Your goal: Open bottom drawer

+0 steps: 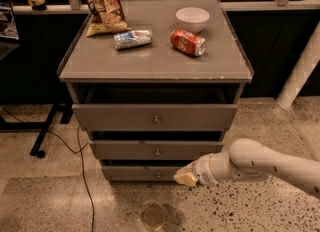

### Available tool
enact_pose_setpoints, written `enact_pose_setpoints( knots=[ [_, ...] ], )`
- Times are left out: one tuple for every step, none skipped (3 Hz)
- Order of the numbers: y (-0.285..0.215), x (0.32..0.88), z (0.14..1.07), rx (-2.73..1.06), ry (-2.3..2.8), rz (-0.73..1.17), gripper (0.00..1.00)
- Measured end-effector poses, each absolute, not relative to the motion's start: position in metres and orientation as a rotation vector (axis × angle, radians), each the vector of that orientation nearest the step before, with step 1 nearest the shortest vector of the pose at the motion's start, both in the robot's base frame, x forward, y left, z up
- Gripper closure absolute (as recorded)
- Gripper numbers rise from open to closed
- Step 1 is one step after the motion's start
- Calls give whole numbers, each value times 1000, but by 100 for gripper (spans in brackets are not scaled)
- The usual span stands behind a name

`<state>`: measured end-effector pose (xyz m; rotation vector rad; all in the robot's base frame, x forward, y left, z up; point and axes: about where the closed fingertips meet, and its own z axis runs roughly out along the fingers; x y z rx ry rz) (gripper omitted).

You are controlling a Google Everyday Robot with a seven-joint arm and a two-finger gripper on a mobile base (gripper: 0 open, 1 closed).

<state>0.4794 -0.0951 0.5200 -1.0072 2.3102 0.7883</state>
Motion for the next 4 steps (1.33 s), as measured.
enact_pose_setpoints(
  knots=[
    [-95, 479, 519, -1006, 2310, 790, 89],
    [-96, 481, 508, -890, 2301, 775, 100],
    [-103, 480, 479, -656, 2294, 756, 100],
    [-116, 491, 450, -481, 2274, 731, 100]
  ],
)
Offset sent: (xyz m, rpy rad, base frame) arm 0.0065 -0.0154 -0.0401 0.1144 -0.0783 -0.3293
